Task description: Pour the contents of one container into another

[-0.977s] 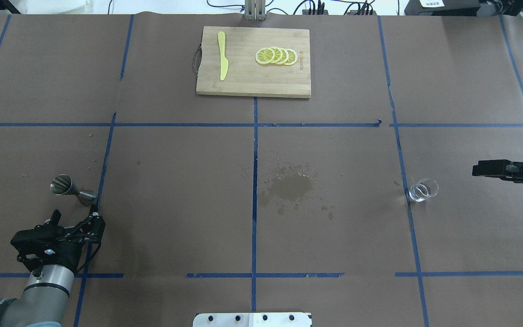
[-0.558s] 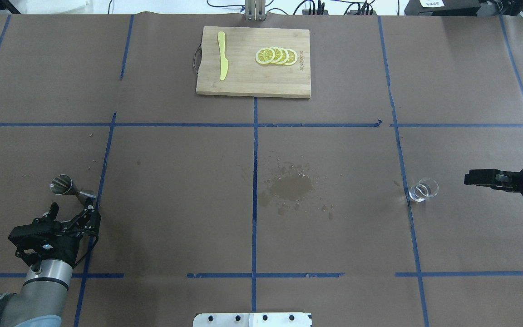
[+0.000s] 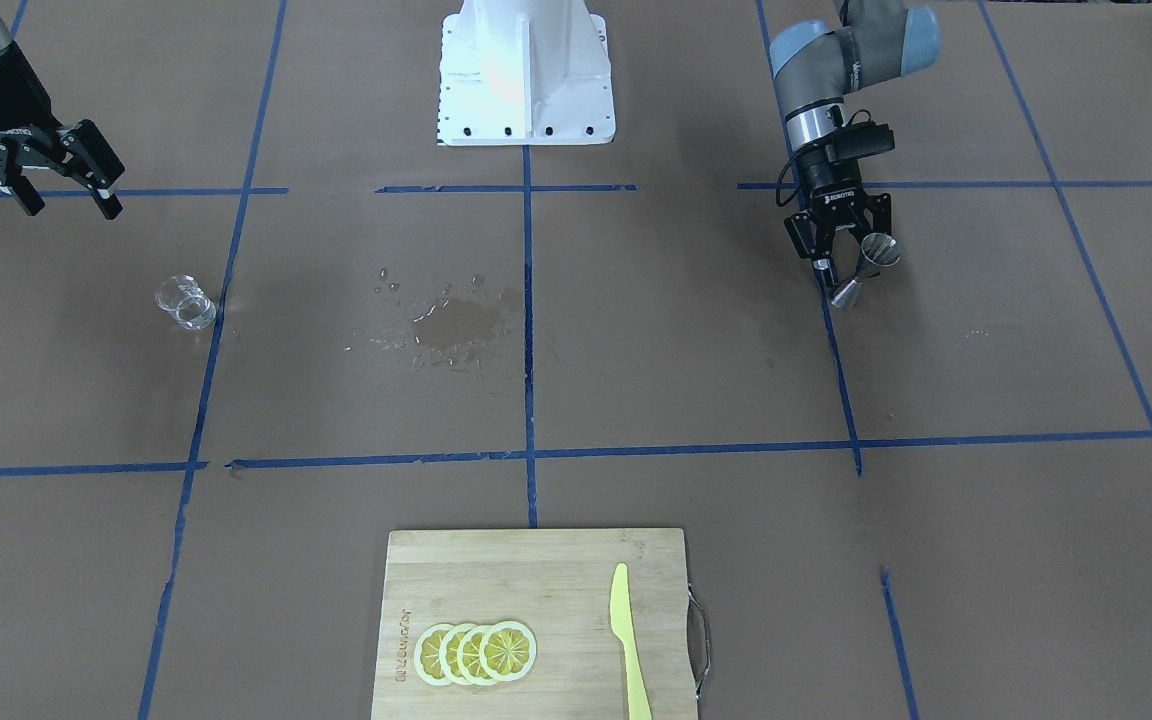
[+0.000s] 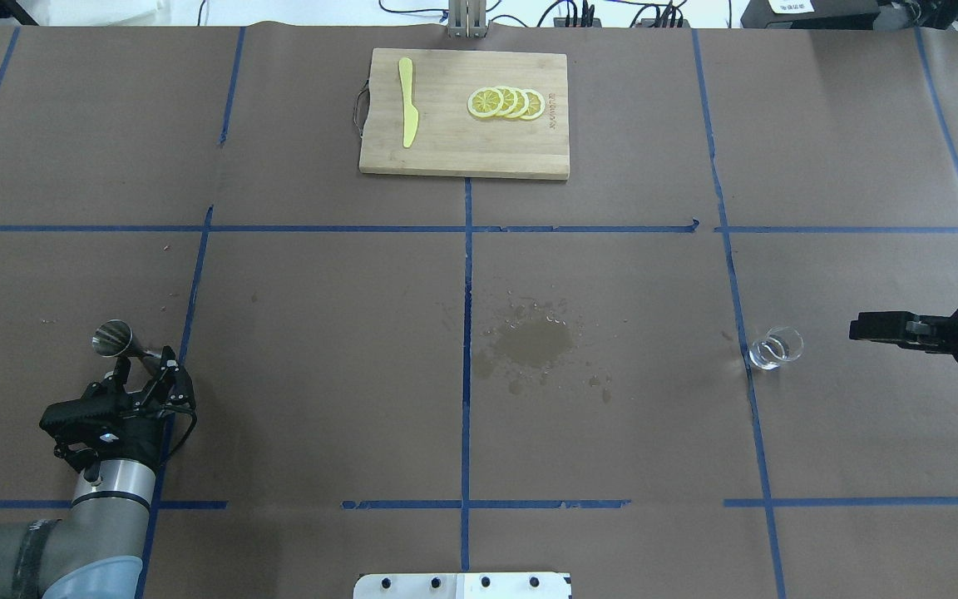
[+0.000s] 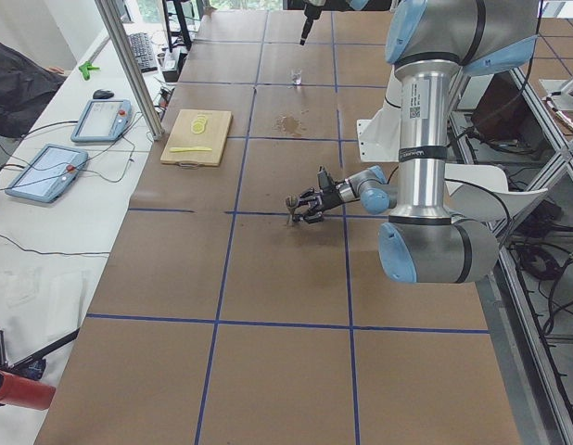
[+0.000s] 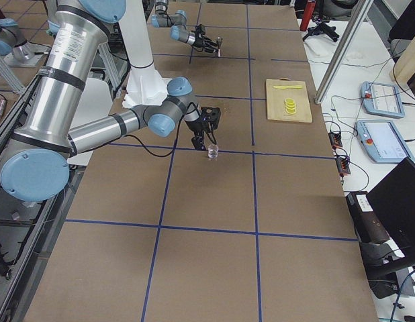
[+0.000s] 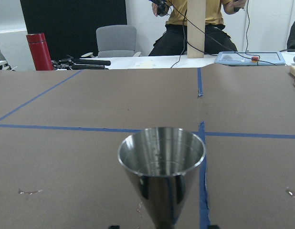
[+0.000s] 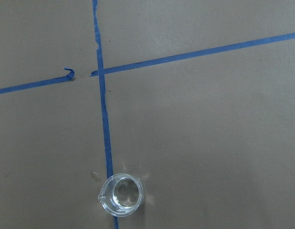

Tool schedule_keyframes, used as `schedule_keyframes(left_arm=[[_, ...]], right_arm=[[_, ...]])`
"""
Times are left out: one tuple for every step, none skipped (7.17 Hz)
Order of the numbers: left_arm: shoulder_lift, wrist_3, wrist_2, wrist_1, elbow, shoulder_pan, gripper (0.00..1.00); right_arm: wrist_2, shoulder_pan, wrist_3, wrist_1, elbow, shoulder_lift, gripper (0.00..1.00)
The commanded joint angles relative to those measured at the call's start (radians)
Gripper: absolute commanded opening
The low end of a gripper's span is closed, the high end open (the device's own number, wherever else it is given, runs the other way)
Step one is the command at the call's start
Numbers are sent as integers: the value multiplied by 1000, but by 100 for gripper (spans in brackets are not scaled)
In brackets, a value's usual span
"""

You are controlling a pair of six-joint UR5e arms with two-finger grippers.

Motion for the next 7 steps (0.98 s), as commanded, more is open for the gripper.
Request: schedule_keyframes(left_arm=[[-1, -7, 5, 0, 6, -18, 55], [5, -7, 5, 0, 4, -26, 55], [8, -7, 7, 0, 4, -32, 53], [6, -7, 17, 0, 6, -33, 52], [5, -7, 19, 0, 6, -33, 45], [2, -10, 19, 0, 6, -33, 29], [3, -16, 20, 0, 3, -33, 7]], right_arm=[[1, 0, 0, 0, 0, 0, 100], [1, 0, 0, 0, 0, 0, 100], [1, 0, 0, 0, 0, 0, 100], [1, 0, 0, 0, 0, 0, 100], [1, 0, 0, 0, 0, 0, 100], [1, 0, 0, 0, 0, -2, 100], [1, 0, 0, 0, 0, -3, 100]])
